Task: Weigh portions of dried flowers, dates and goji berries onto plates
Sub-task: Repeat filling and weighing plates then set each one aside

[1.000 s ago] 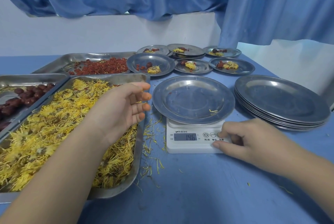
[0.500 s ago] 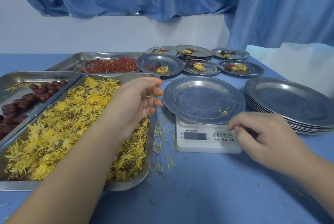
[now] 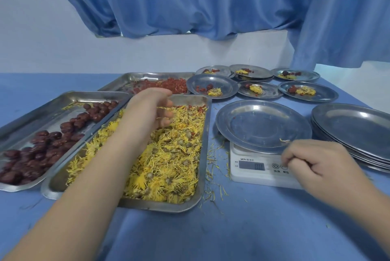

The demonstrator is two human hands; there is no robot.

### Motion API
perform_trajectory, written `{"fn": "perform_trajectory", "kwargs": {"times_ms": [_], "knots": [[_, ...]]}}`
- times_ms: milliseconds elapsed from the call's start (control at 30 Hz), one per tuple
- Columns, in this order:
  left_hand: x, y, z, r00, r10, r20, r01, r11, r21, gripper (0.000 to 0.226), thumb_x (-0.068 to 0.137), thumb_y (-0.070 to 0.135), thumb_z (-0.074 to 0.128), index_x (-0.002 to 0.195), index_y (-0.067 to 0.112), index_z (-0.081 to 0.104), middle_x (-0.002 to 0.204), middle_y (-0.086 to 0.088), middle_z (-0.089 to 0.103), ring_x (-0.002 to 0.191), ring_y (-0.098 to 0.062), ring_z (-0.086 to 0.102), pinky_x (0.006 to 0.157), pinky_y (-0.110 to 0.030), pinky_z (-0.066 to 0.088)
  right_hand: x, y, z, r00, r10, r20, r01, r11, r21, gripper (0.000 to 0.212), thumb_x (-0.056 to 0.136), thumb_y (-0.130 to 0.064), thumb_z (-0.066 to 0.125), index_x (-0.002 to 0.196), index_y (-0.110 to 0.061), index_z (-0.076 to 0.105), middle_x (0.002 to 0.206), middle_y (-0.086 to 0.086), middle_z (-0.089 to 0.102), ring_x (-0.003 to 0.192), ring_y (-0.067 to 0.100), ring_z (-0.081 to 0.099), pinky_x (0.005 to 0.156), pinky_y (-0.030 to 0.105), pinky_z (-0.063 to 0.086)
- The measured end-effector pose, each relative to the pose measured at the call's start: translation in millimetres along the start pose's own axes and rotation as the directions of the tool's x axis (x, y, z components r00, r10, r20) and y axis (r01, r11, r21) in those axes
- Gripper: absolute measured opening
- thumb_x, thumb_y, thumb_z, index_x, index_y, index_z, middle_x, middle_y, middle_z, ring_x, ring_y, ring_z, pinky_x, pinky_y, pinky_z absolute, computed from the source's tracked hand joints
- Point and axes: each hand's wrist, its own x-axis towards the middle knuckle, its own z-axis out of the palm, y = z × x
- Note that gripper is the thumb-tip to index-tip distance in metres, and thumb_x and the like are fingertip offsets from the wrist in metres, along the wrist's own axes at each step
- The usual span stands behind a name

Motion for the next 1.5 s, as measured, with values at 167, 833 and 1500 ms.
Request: {"fn": "perform_trajectory", "kwargs": {"times_ms": [167,833,1500], "knots": [[13.2,10.3,-15.6,0.994,0.105,0.037,-0.110,0.877,0.467,0.014,0.096,0.022,0.053,0.098,0.025,0.067,0.089,0.001,0.070,0.068,-0.014,0.068,0.063,-0.028,0.057,-1.7,-2.1,3.3,0.998,0.019,0.055,-0.018,1.000,-0.009,0.019,0.067,-0.006,0.049,0.059,-0.019,0.061,0.056,-0.010,0.057,0.056,0.011,0.056,0.057,0.030,0.042],[25.1,-8.0,-29.6,0.933,-0.079,0.352,-0.287,0.429,0.856,0.013,0.091,0.031,0.064,0.103,0.033,0.066,0.096,0.010,0.067,0.084,-0.007,0.063,0.073,-0.026,0.049,-4.8,-4.2,0.4,0.994,0.002,0.112,-0.006,0.999,0.037,0.022,0.065,-0.004,0.051,0.062,-0.021,0.064,0.060,-0.015,0.061,0.062,0.004,0.057,0.060,0.023,0.042],[34.7,0.7,-55.2,0.951,-0.143,0.273,-0.232,0.251,0.940,0.021,0.082,0.031,0.075,0.090,0.025,0.056,0.095,0.003,0.062,0.083,-0.013,0.058,0.069,-0.027,0.045,-5.7,-3.0,1.8,0.989,0.016,0.147,-0.024,0.998,0.057,0.024,0.067,-0.007,0.050,0.063,-0.027,0.062,0.061,-0.014,0.061,0.064,0.004,0.056,0.059,0.023,0.042]]}}
